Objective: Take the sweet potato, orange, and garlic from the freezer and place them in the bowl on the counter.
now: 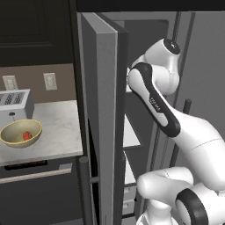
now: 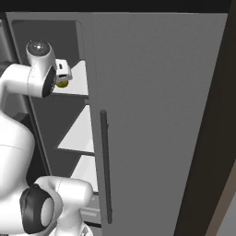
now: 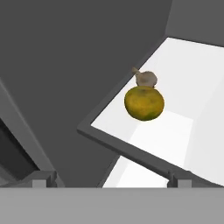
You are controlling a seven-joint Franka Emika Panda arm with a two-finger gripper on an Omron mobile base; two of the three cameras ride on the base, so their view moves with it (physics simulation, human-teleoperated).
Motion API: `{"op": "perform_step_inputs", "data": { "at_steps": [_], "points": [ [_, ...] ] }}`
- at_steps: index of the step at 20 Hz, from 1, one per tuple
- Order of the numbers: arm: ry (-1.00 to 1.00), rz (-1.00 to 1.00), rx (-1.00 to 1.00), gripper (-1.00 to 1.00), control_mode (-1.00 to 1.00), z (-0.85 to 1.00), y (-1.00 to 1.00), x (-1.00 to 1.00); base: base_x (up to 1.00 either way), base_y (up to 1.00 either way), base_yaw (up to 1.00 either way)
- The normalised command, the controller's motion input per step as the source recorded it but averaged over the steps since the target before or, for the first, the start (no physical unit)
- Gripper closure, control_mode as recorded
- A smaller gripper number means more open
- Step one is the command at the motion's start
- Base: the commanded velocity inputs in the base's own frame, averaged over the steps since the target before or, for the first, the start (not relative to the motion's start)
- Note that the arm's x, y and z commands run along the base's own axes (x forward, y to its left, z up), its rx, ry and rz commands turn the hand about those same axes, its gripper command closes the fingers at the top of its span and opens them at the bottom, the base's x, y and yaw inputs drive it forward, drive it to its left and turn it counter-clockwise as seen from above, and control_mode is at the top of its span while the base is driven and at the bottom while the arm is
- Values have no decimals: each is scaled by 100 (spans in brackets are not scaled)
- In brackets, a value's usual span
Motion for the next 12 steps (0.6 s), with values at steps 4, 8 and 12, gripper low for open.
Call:
{"op": "perform_step_inputs", "data": {
  "at_steps": [4, 8, 12],
  "points": [
    [0, 1, 0, -100, -100, 0, 6, 12, 0, 0, 0],
    [0, 0, 0, -100, -100, -5, 6, 23, 0, 0, 0],
    [0, 0, 0, -100, -100, -13, 9, 23, 0, 0, 0]
  ]
}}
